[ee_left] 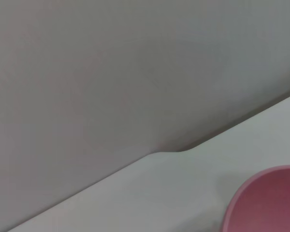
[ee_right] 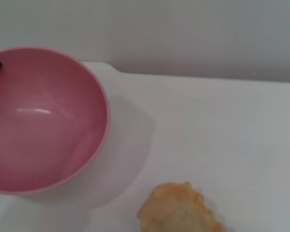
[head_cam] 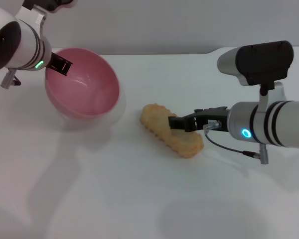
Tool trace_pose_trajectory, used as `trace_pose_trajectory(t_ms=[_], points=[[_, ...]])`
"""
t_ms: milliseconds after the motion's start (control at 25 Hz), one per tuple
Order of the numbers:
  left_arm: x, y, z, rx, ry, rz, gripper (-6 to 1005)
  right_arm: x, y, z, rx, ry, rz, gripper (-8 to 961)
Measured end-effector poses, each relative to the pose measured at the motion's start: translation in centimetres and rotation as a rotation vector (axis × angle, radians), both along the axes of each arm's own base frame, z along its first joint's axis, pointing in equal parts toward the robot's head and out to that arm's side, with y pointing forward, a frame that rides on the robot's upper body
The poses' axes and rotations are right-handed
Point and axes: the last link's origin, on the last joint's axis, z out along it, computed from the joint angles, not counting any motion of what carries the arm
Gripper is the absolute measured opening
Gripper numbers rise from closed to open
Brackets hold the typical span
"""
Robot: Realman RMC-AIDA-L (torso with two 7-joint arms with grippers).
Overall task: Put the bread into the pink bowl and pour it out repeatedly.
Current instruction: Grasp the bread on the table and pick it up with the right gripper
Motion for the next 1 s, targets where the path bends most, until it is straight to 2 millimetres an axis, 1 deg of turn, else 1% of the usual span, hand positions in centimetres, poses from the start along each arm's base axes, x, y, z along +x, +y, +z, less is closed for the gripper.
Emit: trace_pose_trajectory(t_ms=[240,440,720,1000], points=[[0.2,0.1,0.0,-0.002,0.002,-0.004,46,0.4,0.2,-0.9,-0.028,0.006,-0.014,835],[0.2,0.1,-0.1,-0.005,0.006,-0.006,46,0.9,0.4,-1.6,-0.047,0.019,-0.037,838],[0.4,0.2,-0.2,-0.012,0.007,-0.012,47,2.2,0.9,-3.1,-0.099,0.044,-0.077,829],[0.5,0.2,-0.2,-0.013,0.008,-0.013,46,2.6,1.0,-3.3,-0.12,0.052,-0.092,786]])
